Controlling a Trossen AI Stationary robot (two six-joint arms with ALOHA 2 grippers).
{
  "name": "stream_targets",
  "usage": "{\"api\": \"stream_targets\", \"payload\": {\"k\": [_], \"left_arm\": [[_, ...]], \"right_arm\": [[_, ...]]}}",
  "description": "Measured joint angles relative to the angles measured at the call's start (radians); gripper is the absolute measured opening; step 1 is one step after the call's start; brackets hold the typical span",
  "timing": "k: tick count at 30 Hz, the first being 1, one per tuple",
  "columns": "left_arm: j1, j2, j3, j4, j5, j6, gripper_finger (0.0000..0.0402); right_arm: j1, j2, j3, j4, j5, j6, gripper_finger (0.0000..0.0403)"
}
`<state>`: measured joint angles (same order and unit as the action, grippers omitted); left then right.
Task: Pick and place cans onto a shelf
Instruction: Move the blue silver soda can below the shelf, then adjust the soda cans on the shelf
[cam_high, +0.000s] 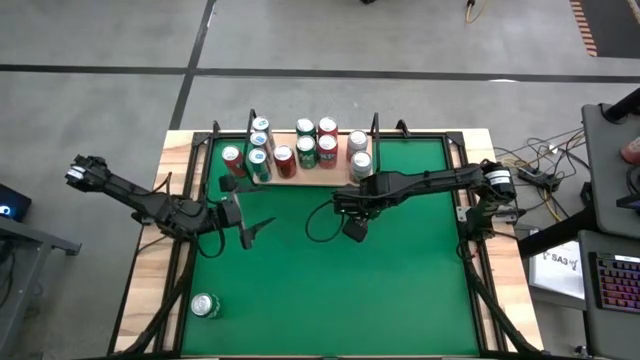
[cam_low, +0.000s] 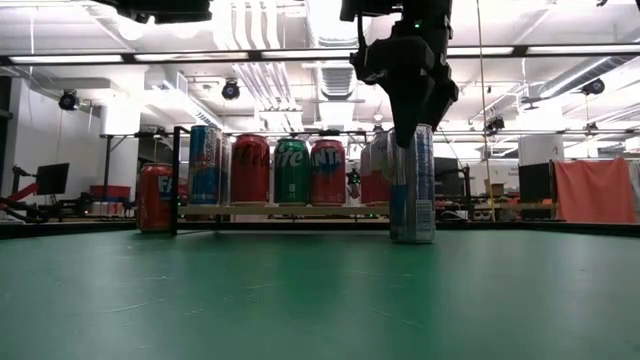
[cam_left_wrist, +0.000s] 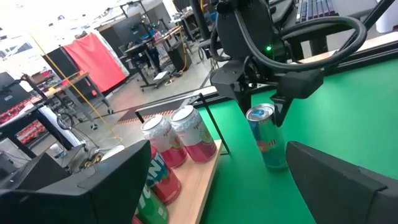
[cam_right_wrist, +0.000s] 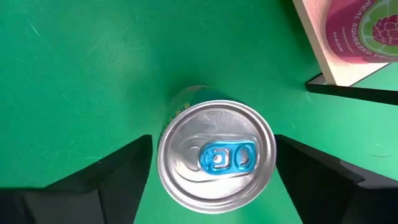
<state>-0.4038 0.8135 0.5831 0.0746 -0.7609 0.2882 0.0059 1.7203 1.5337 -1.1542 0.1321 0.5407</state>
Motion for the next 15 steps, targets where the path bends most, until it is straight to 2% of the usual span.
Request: {"api": "stream_targets", "payload": {"k": [5,10,15], "left_arm": [[0.000,-0.007,0.003,-0.006,0.000,0.034,0.0356],[0.000,-0.044,0.042,-0.031,0.000,0.160,0.0356],[0.005,-0.122,0.057,-0.032,0.007,0.267,0.0356]], "right_arm": [[0.000,-0.010,0.000,0.000,-0.001,0.020,0.0337],[0.000,-0.045,0.003,-0.016,-0.009,0.041,0.0333],[0.000,-0.068,0.064,-0.016,-0.007,0.051,0.0328]]}}
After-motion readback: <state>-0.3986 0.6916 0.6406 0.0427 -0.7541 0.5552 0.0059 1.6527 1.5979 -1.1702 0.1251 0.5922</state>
